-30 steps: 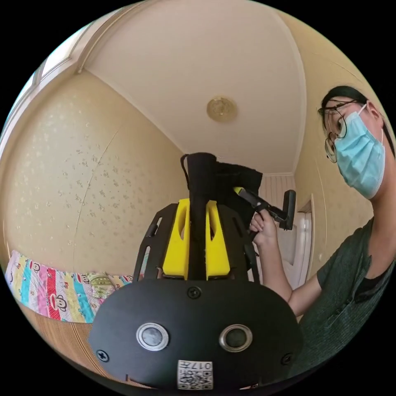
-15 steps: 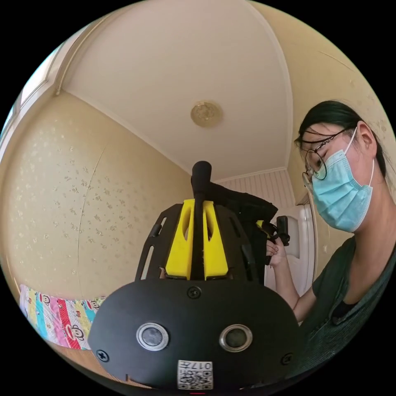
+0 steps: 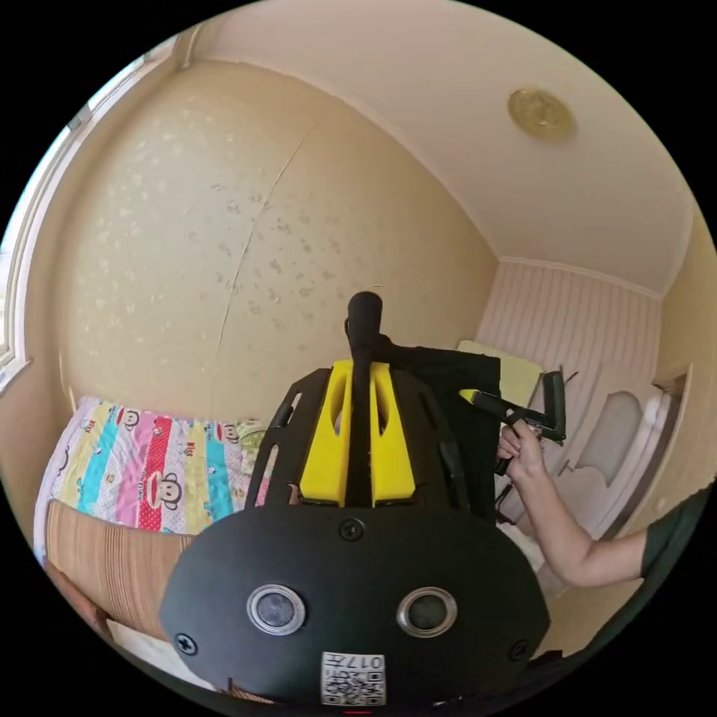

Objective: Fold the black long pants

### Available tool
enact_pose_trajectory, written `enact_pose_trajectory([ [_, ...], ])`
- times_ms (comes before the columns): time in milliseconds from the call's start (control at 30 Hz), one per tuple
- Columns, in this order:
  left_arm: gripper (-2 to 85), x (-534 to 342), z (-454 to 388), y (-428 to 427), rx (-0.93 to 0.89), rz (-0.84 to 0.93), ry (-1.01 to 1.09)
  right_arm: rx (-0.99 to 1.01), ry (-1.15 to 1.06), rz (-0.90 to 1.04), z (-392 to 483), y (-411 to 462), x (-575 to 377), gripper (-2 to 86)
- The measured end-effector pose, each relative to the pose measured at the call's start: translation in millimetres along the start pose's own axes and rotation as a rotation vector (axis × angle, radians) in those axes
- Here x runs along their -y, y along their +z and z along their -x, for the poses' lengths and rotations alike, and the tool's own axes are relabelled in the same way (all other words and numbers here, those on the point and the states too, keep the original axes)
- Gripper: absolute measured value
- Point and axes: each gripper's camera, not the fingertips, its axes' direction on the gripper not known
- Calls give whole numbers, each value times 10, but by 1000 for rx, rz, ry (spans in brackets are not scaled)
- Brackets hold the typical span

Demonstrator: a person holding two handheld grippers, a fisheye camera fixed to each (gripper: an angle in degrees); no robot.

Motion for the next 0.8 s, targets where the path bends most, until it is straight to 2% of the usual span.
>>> enact_pose_trajectory([
  [67, 69, -56, 654, 627, -16, 122, -145, -52, 76, 218, -711, 977, 39, 91],
  [133, 85, -488, 1328, 1087, -68, 246, -173, -77, 138, 322, -1087, 1299, -247, 102],
  [200, 89, -1041, 1719, 1243, 39, 347, -181, -86, 155, 383, -1370, 1419, -743, 98],
  [267, 96, -1783, 2073, 1408, 105, 497, -174, -74, 137, 536, -1702, 1544, -1670, 88],
  [300, 100, -2356, 2289, 1545, 115, 643, -177, -69, 142, 594, -1789, 1577, -1948, 87],
  [333, 101, -2950, 2468, 1647, 124, 793, -195, -44, 165, 721, -1955, 1627, -2535, 86],
  [367, 101, -3250, 2543, 1670, 129, 862, -207, -8, 191, 843, -2092, 1620, -3151, 85],
  [433, 103, -4300, 2718, 1596, 119, 1045, -267, -3, 211, 986, -2222, 1470, -3972, 85],
  [533, 107, -5255, 2761, 1439, 70, 1207, -349, -9, 255, 1142, -2401, 1001, -4982, 87],
  [700, 120, -6061, 2669, 1248, 10, 1347, -446, -107, 378, 1246, -2886, 69, -5792, 95],
  [800, 109, -6198, 2551, 1199, 36, 1398, -387, -135, 451, 1297, -3229, -498, -6113, 100],
])
